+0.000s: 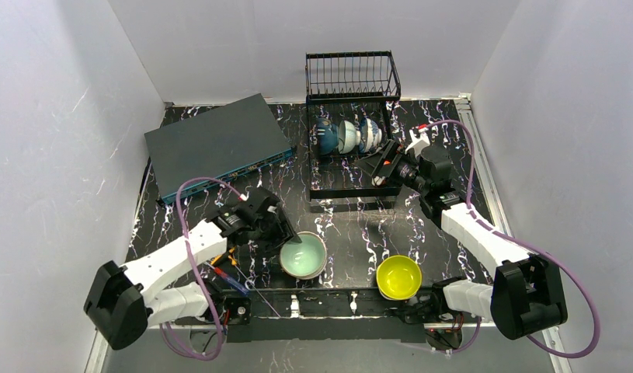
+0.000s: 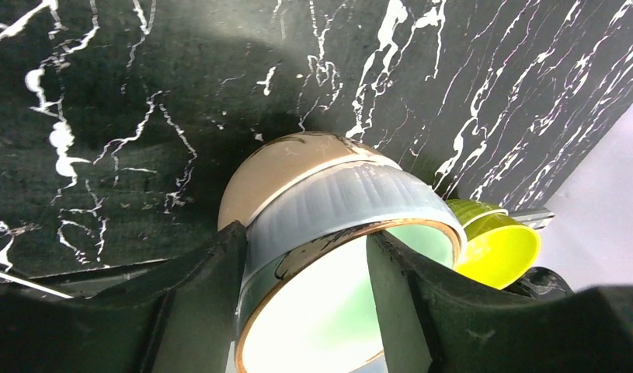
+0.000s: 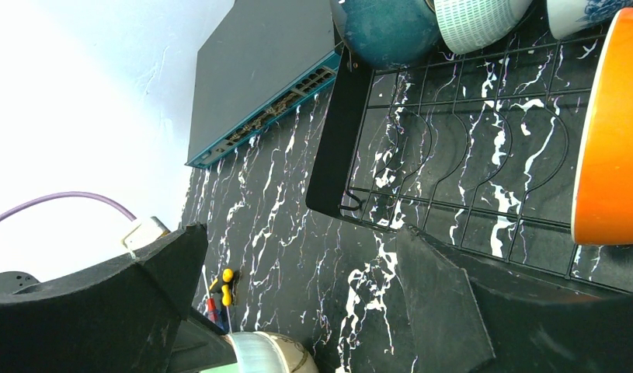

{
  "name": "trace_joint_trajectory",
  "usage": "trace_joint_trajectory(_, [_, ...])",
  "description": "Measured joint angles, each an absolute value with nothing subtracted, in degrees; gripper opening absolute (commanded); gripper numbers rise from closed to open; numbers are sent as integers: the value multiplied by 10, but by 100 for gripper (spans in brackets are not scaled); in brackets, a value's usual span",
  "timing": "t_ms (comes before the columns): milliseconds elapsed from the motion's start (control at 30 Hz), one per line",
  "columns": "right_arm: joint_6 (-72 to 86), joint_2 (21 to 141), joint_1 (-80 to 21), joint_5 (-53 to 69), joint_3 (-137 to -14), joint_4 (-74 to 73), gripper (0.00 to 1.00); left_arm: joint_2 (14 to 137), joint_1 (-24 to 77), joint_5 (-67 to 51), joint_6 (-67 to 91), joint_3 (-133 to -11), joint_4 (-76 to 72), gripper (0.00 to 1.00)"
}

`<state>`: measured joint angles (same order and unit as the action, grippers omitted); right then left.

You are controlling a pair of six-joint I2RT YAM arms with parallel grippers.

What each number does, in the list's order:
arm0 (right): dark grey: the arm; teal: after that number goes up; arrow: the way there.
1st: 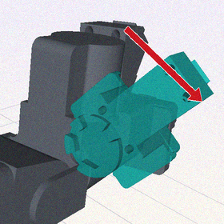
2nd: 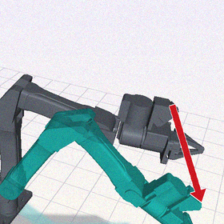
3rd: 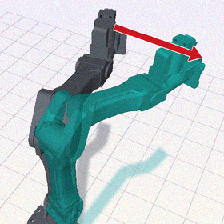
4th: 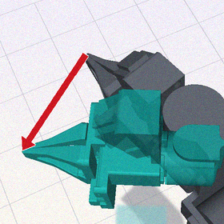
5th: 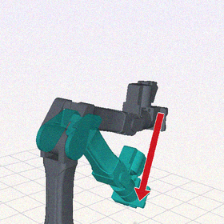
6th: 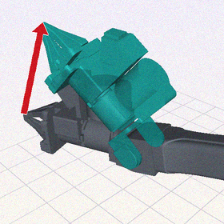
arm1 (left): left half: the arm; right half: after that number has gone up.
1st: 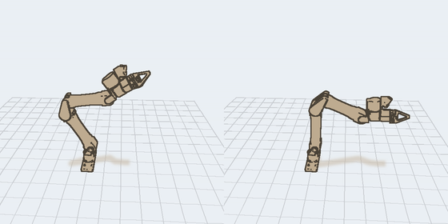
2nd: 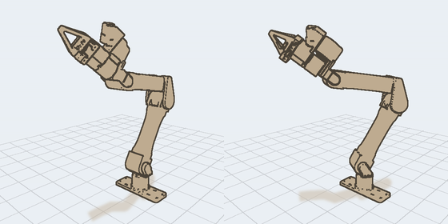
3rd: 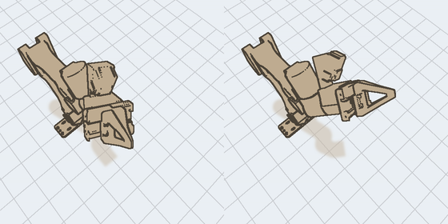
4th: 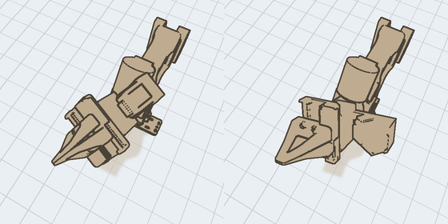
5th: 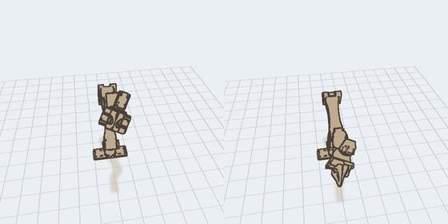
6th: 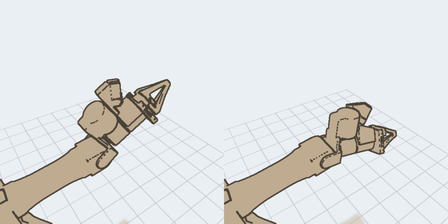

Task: Load the bowls into the dish rack
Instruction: Adjust the bowl at the center of the board, then pick up the bowl from the center of the board.

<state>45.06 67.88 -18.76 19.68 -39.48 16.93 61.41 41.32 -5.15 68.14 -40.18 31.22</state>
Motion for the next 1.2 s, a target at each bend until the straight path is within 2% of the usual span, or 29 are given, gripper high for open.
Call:
trace_joint_trajectory(133, [450,679,-188,197,-395,169,99,646,437,-25,673,-428,314,61])
trace_joint_trajectory(333, [450,679,-188,197,-395,169,99,647,452,25,669,-452,373,62])
trace_joint_trajectory(533, [450,679,-188,199,-395,169,99,647,471,67,662,-484,461,55])
trace_joint_trajectory(733, [450,679,-188,199,-395,169,99,655,506,73,662,-485,488,35])
trace_joint_trajectory(867, [450,679,-188,201,-395,169,99,675,520,69,661,-489,481,15])
trace_joint_trajectory(933, [450,679,-188,201,-395,169,99,686,525,66,657,-496,477,9])
trace_joint_trajectory(1067, [450,679,-188,202,-395,169,99,687,532,60,650,-507,484,0])
trace_joint_trajectory(1200, [450,679,-188,204,-395,169,99,678,532,60,650,-507,486,0])
